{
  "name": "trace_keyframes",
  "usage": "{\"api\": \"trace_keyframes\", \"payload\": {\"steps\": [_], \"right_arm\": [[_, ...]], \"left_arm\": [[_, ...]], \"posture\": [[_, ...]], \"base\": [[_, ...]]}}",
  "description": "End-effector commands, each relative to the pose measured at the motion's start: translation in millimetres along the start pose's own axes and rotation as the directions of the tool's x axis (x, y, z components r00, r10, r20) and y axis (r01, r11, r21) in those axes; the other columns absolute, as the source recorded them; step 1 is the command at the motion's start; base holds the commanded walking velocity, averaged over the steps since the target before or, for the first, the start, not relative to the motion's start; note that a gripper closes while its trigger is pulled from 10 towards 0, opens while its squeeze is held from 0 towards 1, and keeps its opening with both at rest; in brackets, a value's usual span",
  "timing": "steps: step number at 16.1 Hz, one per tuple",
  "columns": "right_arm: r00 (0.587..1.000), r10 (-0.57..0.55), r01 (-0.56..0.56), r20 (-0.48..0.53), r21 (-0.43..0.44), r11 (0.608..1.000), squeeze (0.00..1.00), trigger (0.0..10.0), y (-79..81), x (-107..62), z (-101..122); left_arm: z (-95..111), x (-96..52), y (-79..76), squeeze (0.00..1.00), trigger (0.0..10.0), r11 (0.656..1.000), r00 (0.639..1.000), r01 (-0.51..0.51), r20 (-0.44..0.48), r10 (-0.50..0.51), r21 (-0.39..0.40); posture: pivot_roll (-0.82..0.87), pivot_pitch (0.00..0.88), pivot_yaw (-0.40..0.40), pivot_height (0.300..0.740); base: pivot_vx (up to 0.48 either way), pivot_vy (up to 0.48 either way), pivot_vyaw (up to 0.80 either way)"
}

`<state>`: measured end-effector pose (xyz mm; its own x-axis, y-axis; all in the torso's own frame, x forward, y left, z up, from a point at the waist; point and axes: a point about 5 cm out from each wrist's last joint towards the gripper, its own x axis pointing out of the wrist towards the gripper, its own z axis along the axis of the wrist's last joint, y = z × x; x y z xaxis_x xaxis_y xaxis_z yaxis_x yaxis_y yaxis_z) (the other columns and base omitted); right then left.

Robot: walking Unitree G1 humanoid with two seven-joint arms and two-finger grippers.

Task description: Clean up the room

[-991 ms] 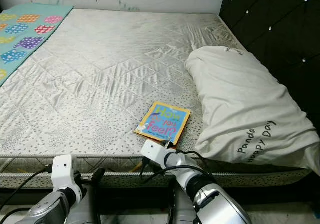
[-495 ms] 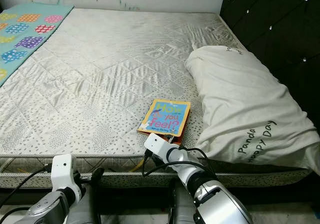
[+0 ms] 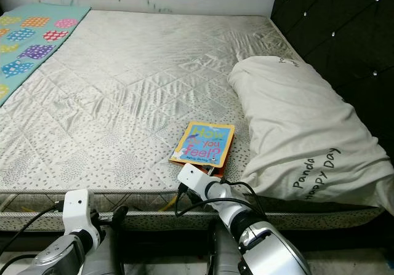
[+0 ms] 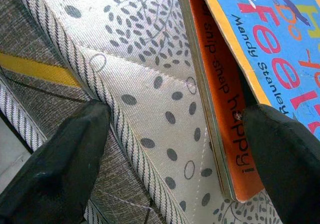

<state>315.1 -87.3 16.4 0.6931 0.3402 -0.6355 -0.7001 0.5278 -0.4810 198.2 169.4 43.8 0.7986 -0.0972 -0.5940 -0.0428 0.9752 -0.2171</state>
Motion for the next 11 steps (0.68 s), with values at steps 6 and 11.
{"api": "trace_keyframes", "payload": {"steps": [6, 11], "right_arm": [[0.999, -0.035, 0.035, 0.006, 0.002, 0.999, 0.0, 10.0, -11.7, -0.6, 4.4], [0.999, 0.047, -0.047, 0.008, 0.298, 0.953, 0.0, 10.0, -19.0, -3.6, -3.0]], "left_arm": [[0.2, -0.6, 1.4, 0.0, 10.0, 1.0, 1.0, -0.013, -0.004, 0.013, 0.002], [0.5, 3.1, -0.3, 0.0, 10.0, 1.0, 1.0, -0.002, -0.006, 0.002, -0.023]], "posture": [[0.06, 0.032, -0.065, 0.558], [0.05, 0.008, -0.064, 0.558]], "base": [[0.0, 0.0, 0.0], [0.0, 0.0, 0.0]]}}
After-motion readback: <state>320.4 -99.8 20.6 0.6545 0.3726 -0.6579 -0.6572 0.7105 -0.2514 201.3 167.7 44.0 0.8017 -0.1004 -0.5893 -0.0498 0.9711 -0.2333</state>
